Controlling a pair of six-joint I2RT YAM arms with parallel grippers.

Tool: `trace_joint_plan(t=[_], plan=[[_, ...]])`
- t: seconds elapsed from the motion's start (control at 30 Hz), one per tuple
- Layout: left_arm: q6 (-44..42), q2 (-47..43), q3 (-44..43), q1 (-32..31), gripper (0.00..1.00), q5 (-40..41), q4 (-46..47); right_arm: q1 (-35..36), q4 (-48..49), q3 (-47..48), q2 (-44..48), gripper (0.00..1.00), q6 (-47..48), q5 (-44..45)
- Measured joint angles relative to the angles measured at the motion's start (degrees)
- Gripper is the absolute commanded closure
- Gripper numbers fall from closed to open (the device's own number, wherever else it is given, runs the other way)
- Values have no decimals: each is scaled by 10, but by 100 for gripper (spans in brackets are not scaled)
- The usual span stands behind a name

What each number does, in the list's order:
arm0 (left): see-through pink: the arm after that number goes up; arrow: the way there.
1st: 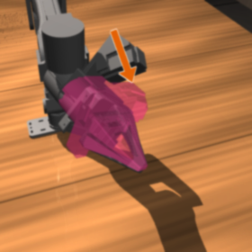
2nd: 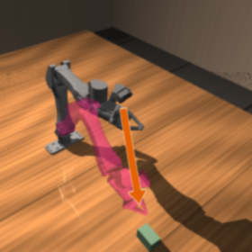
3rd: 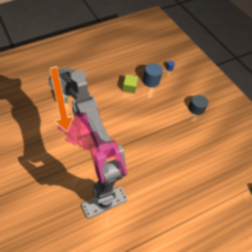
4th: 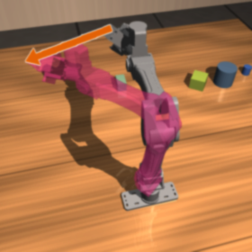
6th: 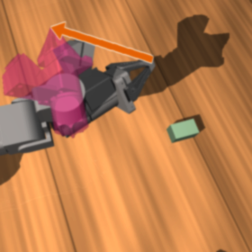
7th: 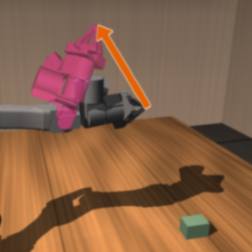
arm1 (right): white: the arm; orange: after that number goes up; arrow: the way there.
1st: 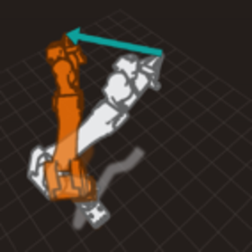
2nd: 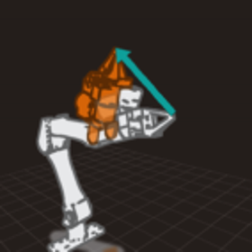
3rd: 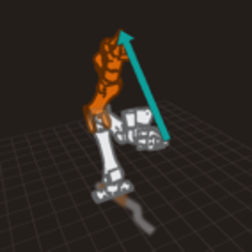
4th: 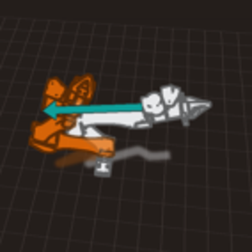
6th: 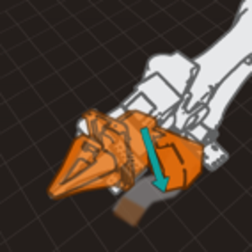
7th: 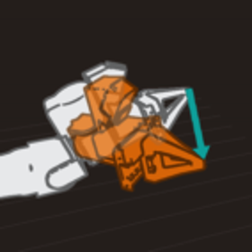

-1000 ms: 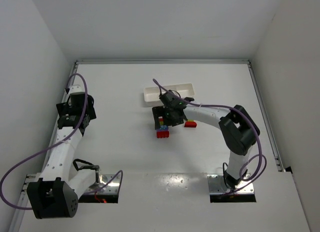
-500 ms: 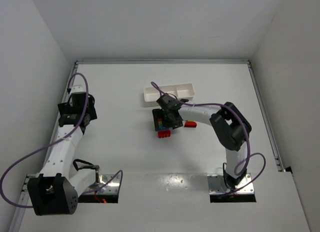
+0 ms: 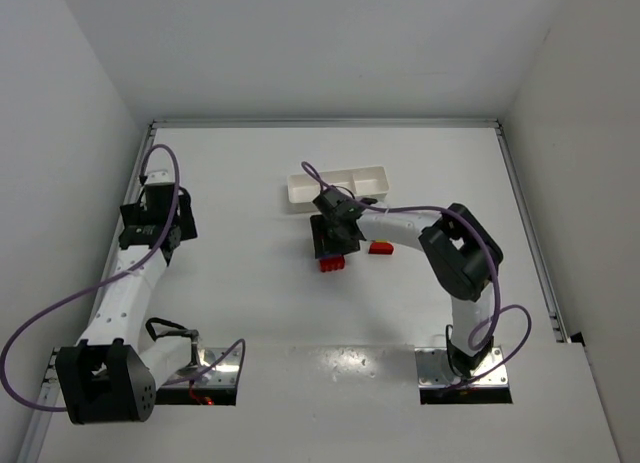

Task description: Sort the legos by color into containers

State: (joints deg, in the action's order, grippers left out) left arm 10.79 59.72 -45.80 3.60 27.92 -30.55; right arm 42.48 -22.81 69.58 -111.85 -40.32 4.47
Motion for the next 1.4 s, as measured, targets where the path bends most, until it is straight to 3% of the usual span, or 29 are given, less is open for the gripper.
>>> trace_joint_plan(t=[0.03, 0.17, 0.37, 0.53, 0.73, 1.03, 1.27, 1.4], plan=[[-6, 0, 0, 0, 1, -10, 0, 0, 7, -6, 4, 99, 6, 1], [-49, -22, 0, 2, 1, -108, -3, 0, 40, -64, 53, 100, 57, 0], [-129, -87, -2, -6, 4, -374, -8, -6, 94, -164, 227, 100, 222, -59], [-128, 0, -48, -35, 8, -539, -4, -7, 122, -176, 327, 100, 393, -170], [-65, 117, -60, -45, 8, -679, 22, -6, 101, -157, 315, 100, 512, -265], [-4, 170, -134, -108, 8, -788, 57, -3, 101, -112, 258, 100, 543, -273], [18, 197, -137, -144, 11, -802, 67, 5, 103, -87, 235, 100, 544, -270], [20, 207, -137, -152, 18, -802, 70, 11, 103, -74, 231, 100, 545, -269]])
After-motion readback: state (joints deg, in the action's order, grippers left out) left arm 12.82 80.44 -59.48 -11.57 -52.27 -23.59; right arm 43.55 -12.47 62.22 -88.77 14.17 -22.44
